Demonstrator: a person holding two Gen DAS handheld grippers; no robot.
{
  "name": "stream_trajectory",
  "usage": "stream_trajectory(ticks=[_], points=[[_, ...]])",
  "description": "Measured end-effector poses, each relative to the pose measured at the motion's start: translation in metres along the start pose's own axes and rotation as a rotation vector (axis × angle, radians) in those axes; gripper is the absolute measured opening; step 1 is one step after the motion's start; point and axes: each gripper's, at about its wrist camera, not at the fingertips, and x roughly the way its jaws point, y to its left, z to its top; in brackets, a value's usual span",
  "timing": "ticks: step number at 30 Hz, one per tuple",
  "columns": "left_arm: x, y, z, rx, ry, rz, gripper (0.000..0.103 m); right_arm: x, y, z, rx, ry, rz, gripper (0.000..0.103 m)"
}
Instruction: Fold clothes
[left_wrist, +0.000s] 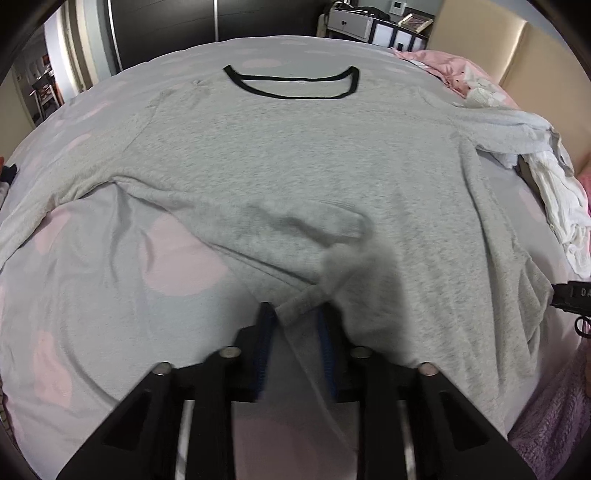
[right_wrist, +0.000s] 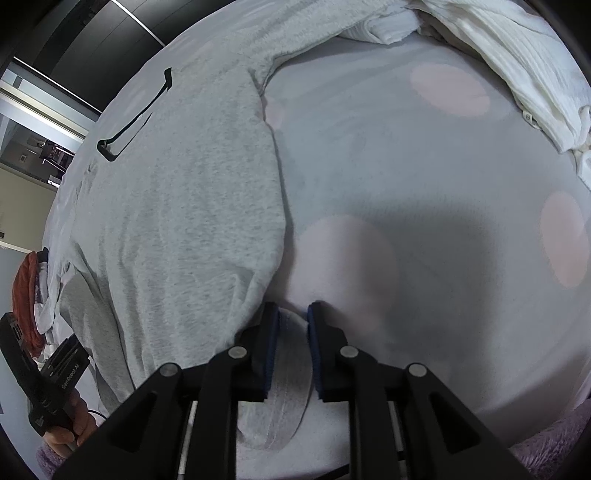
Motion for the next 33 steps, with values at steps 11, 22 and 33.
stream_trajectory(ticks=[11,22,33], points=[[-0.028,0.006,-0.005,-0.106,-0.016,0.005,0.009,-0.019,0.01,-0.012,-0.029,-0.059,-0.087,0.009],[-0.138,0.046,-0.026,-0.332,-0.176,0.022,0.008,-0.108,0.009,-0.045,0.009,-0.206,0.014,0.005],[-0.204,0.072,-0.063,-0.42,-0.218,0.087,0.008,-0.194,0.003,-0.057,0.024,-0.452,0.039,0.003]])
